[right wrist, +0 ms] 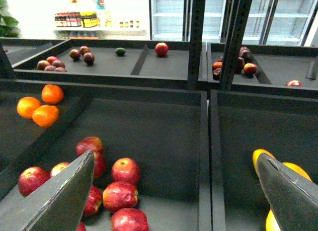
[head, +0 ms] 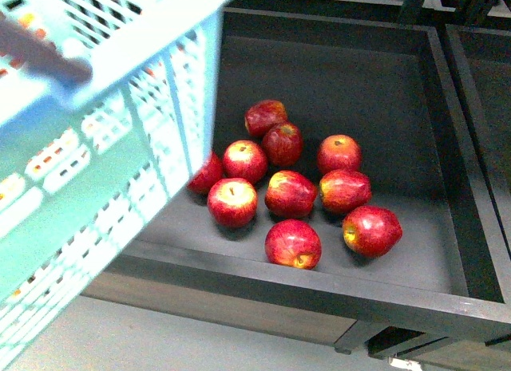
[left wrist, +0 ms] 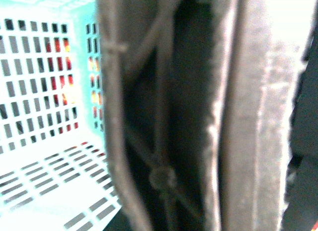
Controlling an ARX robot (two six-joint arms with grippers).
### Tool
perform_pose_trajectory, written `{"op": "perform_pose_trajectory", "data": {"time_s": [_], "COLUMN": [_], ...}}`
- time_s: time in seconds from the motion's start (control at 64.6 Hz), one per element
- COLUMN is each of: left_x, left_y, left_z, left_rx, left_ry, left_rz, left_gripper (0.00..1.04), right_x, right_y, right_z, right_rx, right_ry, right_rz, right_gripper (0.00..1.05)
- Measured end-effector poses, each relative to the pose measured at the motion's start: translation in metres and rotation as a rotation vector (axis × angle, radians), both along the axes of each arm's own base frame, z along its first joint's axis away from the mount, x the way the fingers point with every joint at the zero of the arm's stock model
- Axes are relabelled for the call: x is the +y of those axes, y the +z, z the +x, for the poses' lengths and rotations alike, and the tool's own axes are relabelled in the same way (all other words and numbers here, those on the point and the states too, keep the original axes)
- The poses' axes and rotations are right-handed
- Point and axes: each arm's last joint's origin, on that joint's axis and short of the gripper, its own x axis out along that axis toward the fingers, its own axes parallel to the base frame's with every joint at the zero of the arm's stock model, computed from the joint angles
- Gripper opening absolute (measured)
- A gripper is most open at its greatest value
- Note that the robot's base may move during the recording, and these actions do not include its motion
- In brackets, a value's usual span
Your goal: Pick mango and avocado into basket
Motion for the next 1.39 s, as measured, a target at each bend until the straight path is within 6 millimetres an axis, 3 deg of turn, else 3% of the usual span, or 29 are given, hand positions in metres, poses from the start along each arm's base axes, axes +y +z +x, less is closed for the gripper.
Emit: {"op": "perform_pose_trajectory", "data": {"time_s": [0.155, 0.279, 0.495, 0.588, 0.836, 1.177, 1.285, 1.394], "left_x": [-0.039, -0.077, -0.162, -0.188, -0.216, -0.219, -0.218, -0.219], "left_y": [-0.003, 0.000, -0.005, -0.004, 0.003, 0.001, 0.001, 0.001], "left_z": [0.037, 0.052, 0.056, 0.051, 0.035, 0.034, 0.035, 0.035], "left_rx": [-0.069, -0.086, -0.057, -0.053, -0.080, -0.073, -0.070, -0.072], "left_ry": [-0.167, -0.272, -0.475, -0.524, -0.574, -0.579, -0.575, -0.578], "left_rz": [0.172, 0.207, 0.209, 0.201, 0.192, 0.192, 0.193, 0.192], "left_gripper": [0.13, 0.13, 0.13, 0.13, 0.13, 0.13, 0.13, 0.13], "right_x": [0.000, 0.000, 0.000, 0.000, 0.000, 0.000, -0.003, -0.010], "right_y": [0.000, 0.000, 0.000, 0.000, 0.000, 0.000, -0.001, -0.003], "right_z": [0.000, 0.000, 0.000, 0.000, 0.000, 0.000, 0.002, 0.005], "right_rx": [0.000, 0.000, 0.000, 0.000, 0.000, 0.003, 0.330, 0.436], "right_ry": [-0.003, -0.003, -0.004, -0.004, -0.004, -0.003, -0.255, -0.383], "right_rz": [0.000, 0.000, 0.000, 0.000, 0.000, 0.001, 0.188, 0.362], "right_gripper": [0.96, 0.96, 0.96, 0.96, 0.96, 0.96, 0.96, 0.96]}}
